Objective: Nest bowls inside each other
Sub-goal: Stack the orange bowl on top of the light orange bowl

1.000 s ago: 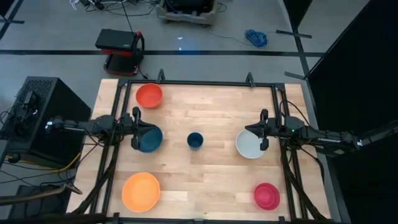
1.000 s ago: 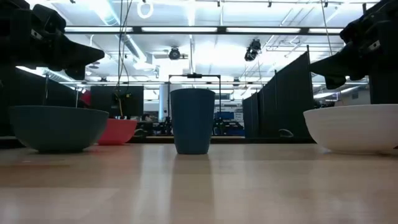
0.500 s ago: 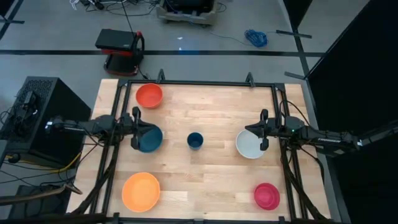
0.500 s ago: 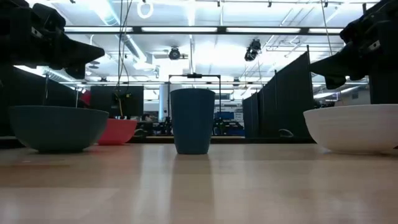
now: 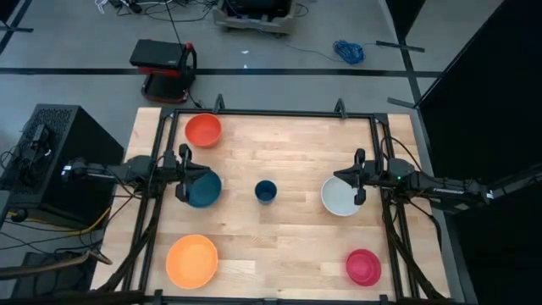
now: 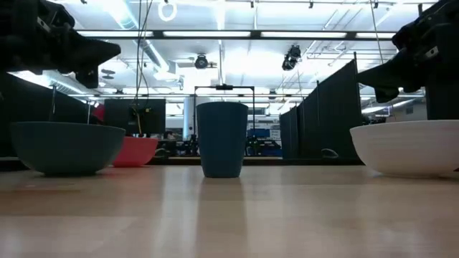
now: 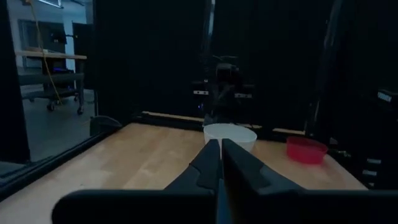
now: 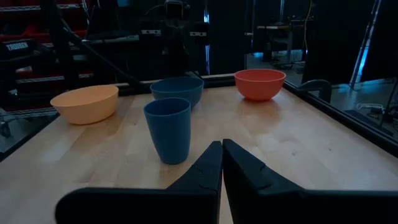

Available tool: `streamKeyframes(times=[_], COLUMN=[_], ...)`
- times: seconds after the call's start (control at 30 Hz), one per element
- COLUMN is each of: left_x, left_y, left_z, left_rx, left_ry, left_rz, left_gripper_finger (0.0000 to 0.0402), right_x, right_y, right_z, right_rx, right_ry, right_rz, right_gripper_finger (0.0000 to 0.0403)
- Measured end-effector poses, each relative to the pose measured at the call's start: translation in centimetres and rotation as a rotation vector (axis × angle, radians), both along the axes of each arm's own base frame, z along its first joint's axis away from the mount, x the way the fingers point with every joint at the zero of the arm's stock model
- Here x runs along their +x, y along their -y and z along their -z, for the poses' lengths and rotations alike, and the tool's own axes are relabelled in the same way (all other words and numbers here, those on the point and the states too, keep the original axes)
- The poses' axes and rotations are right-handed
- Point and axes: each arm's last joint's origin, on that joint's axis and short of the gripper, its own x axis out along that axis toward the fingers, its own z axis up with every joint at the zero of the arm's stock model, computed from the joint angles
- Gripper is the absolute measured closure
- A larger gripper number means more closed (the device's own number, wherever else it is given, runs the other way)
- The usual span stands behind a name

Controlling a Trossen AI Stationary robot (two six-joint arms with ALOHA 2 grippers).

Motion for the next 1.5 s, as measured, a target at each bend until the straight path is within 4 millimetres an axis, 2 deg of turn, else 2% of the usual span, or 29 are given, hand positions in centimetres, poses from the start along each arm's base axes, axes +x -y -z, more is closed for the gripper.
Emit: streamKeyframes(times=[0.17, 0.33, 0.53, 0.63, 0.93, 1.1, 1.17, 1.33, 1.5], left_x=[-0.2, -0.9, -0.4, 0.7, 5.6, 8.7, 9.6, 10.5, 10.1], left_y=[-0.1, -0.5, -1.1, -1.4, -2.9, -4.4, -5.2, -7.5, -9.0], left_z=[-0.7, -3.5, -6.2, -7.5, -9.9, -10.4, -10.1, -8.9, -8.7], left_rx=[-0.013, 0.006, -0.015, -0.006, -0.009, -0.047, -0.063, -0.080, -0.132], left_ry=[0.055, 0.063, -0.145, -0.286, -0.765, -1.036, -1.119, -1.259, -1.287], left_rz=[-0.027, -0.146, -0.425, -0.517, -0.606, -0.665, -0.665, -0.712, -0.716], left_gripper_finger=[0.0401, 0.0401, 0.0401, 0.0394, 0.0332, 0.0297, 0.0262, 0.0164, 0.0107], right_x=[0.0, 0.0, 0.0, 0.0, -0.1, -0.1, -0.1, -0.2, -0.5], right_y=[0.0, 0.0, 0.0, 0.0, 0.1, 0.2, 0.2, 0.2, 0.1], right_z=[-0.1, -0.1, -0.2, -0.5, -1.2, -1.6, -1.7, -2.0, -4.4], right_rx=[-0.001, -0.002, -0.003, -0.020, -0.083, -0.117, -0.119, -0.092, -0.046], right_ry=[0.008, 0.013, 0.025, 0.040, 0.066, 0.079, 0.080, 0.110, 0.139], right_rz=[0.000, 0.001, 0.001, 0.006, 0.053, 0.080, 0.082, 0.075, 0.074], right_gripper_finger=[0.0403, 0.0403, 0.0403, 0.0403, 0.0403, 0.0403, 0.0403, 0.0403, 0.0403])
